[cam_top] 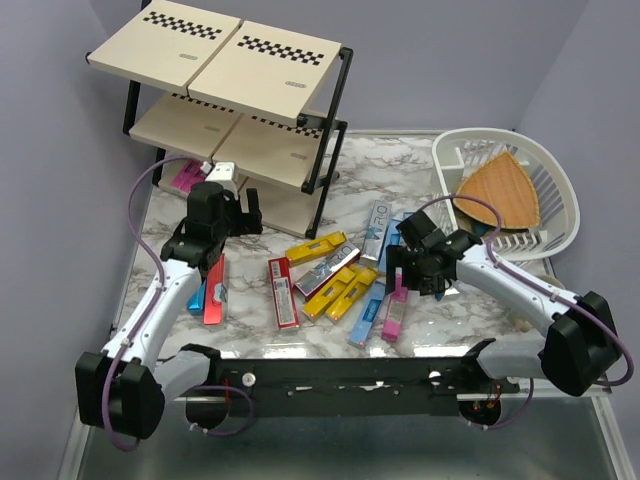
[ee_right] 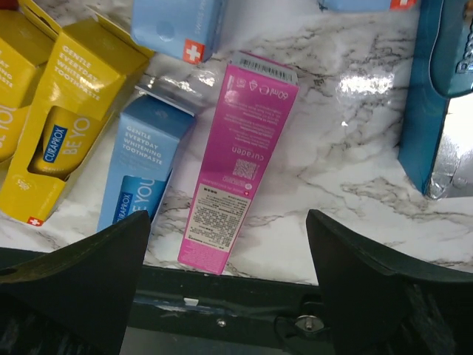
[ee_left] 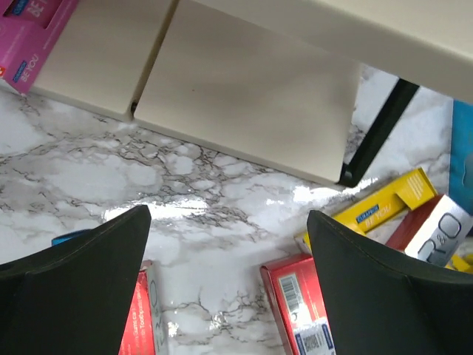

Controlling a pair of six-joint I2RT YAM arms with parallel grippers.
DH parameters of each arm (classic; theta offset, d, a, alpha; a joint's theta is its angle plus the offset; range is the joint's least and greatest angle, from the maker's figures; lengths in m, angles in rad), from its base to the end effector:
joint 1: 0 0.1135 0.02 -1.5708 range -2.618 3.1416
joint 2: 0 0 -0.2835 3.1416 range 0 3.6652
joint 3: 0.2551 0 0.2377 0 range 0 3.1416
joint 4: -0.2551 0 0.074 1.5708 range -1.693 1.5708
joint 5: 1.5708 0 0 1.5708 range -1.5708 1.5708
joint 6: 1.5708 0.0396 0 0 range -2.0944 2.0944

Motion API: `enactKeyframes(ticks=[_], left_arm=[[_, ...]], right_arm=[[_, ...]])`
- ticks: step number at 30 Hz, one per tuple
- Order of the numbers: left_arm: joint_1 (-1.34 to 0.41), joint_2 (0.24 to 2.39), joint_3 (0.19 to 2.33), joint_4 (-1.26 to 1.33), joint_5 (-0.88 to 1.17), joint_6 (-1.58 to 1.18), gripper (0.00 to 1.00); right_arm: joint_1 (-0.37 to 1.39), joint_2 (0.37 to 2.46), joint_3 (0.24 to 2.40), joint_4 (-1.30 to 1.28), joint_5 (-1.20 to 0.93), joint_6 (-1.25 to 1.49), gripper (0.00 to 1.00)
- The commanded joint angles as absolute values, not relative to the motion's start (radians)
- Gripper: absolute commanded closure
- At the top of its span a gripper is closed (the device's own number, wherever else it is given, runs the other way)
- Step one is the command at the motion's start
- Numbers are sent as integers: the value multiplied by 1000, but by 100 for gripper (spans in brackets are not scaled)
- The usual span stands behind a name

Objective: Place and organize the toothpastes onto the shelf
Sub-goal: Pick up the toothpaste from the center of the board.

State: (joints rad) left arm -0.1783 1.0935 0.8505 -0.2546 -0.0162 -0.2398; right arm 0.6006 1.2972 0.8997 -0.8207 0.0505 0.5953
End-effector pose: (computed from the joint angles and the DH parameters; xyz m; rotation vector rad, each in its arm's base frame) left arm 0.2238 -0.0397 0.3140 -0.0738 2.0758 -0.2399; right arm 0.1809 0.1215 0.2462 0.0052 2.8136 0.2234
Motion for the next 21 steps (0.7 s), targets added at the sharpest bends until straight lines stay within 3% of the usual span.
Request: enactKeyframes(ticks=[1, 11, 21], left_arm=[[-274, 997, 825, -299, -149, -166, 1], [-287, 913, 736, -272, -95, -244, 1], [-311, 945, 736, -282, -101, -232, 1]], right_arm=[[597, 1282, 881, -894, 18, 683, 6], [598, 1371, 859, -871, -35, 684, 16], [598, 1477, 812, -761, -112, 690, 19]])
